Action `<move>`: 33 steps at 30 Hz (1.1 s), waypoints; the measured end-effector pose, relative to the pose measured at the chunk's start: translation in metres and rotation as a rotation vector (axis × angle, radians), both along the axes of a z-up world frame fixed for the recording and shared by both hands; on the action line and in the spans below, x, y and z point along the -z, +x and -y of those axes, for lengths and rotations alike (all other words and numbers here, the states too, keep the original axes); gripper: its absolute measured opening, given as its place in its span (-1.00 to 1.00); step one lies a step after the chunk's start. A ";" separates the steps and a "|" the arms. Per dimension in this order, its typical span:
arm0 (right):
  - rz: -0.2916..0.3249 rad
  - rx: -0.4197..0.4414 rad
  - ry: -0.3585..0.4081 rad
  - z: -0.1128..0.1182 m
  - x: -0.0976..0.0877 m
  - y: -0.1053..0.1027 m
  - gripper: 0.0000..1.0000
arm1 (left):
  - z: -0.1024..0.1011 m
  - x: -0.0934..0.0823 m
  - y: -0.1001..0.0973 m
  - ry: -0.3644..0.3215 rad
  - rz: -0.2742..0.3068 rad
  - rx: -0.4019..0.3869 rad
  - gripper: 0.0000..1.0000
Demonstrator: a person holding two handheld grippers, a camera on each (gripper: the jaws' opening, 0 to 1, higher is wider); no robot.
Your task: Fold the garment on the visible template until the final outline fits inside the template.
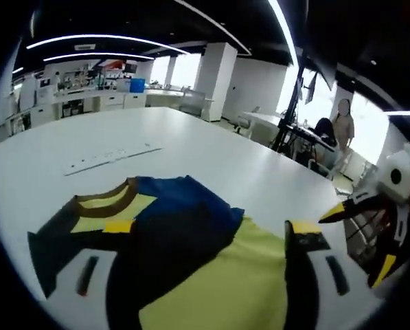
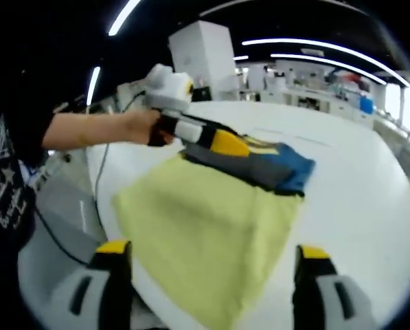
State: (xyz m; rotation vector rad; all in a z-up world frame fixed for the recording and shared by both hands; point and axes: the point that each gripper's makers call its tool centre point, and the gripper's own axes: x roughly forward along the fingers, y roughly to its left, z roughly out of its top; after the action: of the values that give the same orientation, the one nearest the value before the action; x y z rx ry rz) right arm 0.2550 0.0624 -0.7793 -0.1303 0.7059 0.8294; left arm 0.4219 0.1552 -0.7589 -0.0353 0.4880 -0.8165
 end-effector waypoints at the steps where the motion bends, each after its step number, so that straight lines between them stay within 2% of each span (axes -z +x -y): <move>1: -0.001 -0.016 -0.003 -0.001 -0.001 -0.001 0.98 | -0.007 -0.004 -0.001 -0.007 0.007 -0.004 0.81; 4: 0.000 -0.056 -0.014 -0.002 -0.001 -0.002 0.98 | -0.022 -0.013 -0.009 -0.006 0.039 0.004 0.87; 9: -0.008 -0.100 -0.012 -0.003 0.000 -0.006 0.98 | -0.042 -0.018 -0.031 0.032 0.070 0.053 0.98; 11: -0.019 -0.120 -0.020 -0.004 0.003 -0.010 0.98 | -0.050 -0.016 -0.034 0.032 0.066 0.053 0.98; 22: -0.045 -0.209 -0.084 -0.001 0.014 -0.030 0.91 | -0.091 -0.018 -0.088 0.053 0.071 0.089 0.98; 26: -0.045 -0.224 -0.093 0.001 0.015 -0.034 0.79 | -0.108 -0.018 -0.104 0.044 0.063 0.083 0.98; 30: -0.042 -0.240 -0.108 0.002 0.017 -0.039 0.76 | -0.120 -0.017 -0.120 0.052 0.058 0.072 0.97; 33: -0.037 -0.252 -0.118 0.003 0.019 -0.040 0.64 | -0.127 -0.015 -0.132 0.056 0.060 0.070 0.92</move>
State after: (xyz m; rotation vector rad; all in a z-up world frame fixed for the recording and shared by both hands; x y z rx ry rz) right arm 0.2147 0.0590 -0.7983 -0.3159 0.7838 1.0330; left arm 0.2903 0.2820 -0.7436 0.0577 0.4572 -0.8696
